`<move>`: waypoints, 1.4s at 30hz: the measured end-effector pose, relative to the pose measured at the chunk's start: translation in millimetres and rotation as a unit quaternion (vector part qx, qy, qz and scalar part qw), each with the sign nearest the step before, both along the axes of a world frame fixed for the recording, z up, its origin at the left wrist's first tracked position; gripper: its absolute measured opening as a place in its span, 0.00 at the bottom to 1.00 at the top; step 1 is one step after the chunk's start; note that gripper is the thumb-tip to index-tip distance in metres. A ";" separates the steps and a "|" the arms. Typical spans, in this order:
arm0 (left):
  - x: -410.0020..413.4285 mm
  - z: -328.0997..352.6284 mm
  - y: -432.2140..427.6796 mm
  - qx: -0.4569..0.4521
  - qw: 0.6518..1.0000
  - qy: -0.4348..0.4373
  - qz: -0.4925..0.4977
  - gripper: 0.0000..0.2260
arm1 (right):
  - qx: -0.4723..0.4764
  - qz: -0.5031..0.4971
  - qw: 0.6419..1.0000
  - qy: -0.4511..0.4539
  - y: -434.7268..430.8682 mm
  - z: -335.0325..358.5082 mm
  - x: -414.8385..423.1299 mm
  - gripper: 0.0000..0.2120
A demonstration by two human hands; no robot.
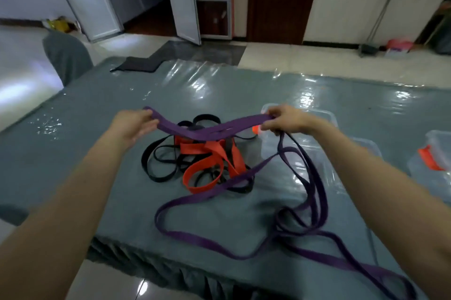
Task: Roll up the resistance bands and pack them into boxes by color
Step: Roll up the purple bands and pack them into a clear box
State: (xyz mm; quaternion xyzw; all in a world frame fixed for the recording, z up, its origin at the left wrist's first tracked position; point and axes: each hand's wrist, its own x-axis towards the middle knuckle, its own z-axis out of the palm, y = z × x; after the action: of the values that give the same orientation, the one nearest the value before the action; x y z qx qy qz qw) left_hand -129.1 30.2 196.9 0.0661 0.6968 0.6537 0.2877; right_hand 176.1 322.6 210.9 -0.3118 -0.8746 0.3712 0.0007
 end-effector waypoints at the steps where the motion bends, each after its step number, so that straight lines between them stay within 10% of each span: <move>1: 10.9 1.7 8.7 -0.071 0.996 0.024 -0.054 0.11 | 0.004 0.006 1.000 0.018 3.5 26.3 -1.1 0.07; 5: 65.2 30.8 54.2 -0.223 0.914 0.261 -0.214 0.42 | 0.030 0.009 0.995 0.095 6.4 111.7 2.5 0.06; 9: 115.5 94.7 112.2 -0.109 0.842 0.431 -0.306 0.60 | 0.121 0.056 0.988 0.079 -1.6 173.8 14.6 0.10; 11: 137.7 129.8 140.4 -0.063 0.823 0.451 -0.340 0.55 | 0.137 0.062 0.981 0.123 -5.9 199.0 19.2 0.11; 16: 159.1 198.8 184.0 0.016 0.831 0.472 -0.294 0.02 | 0.107 0.015 0.967 0.232 7.3 225.7 41.1 0.14; 21: 166.6 222.7 177.4 -0.013 0.815 0.537 -0.217 0.09 | 0.041 0.012 0.995 0.092 16.7 124.2 71.1 0.12; 25: 157.8 200.1 173.1 -0.043 0.836 0.532 -0.124 0.13 | -0.013 -0.051 0.957 0.286 49.4 128.1 84.5 0.09; 30: 140.0 171.3 156.5 -0.087 0.840 0.532 -0.055 0.09 | -0.014 0.005 0.990 0.140 55.9 116.8 107.9 0.12; 33: 140.9 140.1 147.2 -0.100 0.852 0.509 -0.075 0.12 | -0.093 -0.033 0.949 0.299 67.0 128.4 124.2 0.11; 42: 185.2 68.0 154.4 -0.081 0.881 0.388 -0.259 0.23 | -0.104 0.087 0.963 0.231 51.1 168.5 161.7 0.23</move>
State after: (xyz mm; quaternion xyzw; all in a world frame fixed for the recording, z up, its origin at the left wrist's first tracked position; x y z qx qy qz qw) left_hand 56.1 184.5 264.9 0.4692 0.7613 0.4189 0.1577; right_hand 337.7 373.6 379.4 -0.1386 -0.8308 0.5211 0.1380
